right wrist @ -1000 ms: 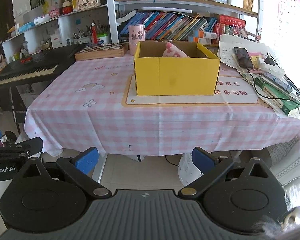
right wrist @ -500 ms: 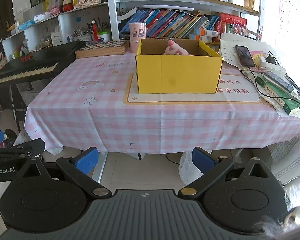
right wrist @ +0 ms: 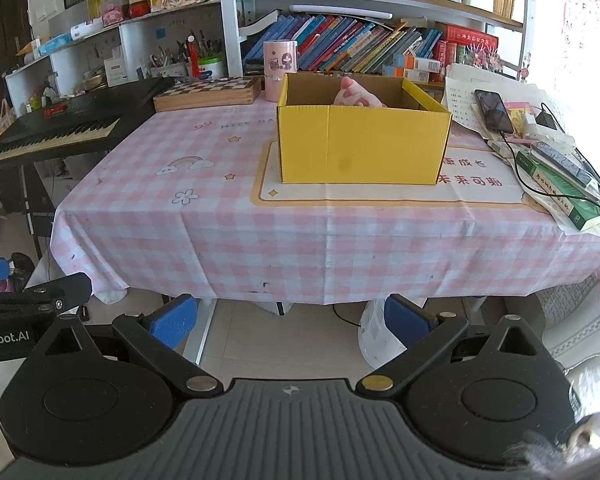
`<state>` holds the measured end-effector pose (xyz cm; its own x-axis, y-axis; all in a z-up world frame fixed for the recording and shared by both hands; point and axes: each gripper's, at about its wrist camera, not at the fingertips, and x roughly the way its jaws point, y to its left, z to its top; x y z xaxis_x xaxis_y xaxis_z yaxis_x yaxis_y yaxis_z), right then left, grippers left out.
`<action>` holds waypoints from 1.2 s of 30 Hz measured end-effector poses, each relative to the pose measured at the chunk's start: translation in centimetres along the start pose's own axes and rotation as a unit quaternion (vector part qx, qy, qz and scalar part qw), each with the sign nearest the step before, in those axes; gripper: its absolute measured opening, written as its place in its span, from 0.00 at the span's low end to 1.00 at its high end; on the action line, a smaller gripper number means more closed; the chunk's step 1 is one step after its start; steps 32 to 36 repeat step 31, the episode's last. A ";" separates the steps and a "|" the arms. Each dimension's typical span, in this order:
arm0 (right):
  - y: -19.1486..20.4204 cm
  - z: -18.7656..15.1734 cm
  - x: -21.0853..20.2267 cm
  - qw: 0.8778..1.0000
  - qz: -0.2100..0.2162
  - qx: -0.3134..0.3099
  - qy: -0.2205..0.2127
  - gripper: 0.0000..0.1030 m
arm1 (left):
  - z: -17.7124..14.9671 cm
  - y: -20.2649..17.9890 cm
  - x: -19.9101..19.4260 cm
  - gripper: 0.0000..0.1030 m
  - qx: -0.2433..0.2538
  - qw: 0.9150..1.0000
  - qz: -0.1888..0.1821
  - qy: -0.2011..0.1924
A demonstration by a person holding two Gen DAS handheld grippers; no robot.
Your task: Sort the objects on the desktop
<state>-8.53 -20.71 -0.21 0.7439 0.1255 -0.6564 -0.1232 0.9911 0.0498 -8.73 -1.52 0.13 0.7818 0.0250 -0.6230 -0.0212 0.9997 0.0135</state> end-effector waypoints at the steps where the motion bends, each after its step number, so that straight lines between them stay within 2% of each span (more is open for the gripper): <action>1: 0.0 0.0 0.0 1.000 0.000 0.000 0.000 0.98 | 0.0 0.0 0.0 1.00 0.000 1.000 0.000 0.000; 36: 0.2 -0.2 0.1 1.000 0.002 -0.001 0.007 0.98 | -0.3 0.5 -0.1 1.00 -0.012 1.000 -0.011 0.004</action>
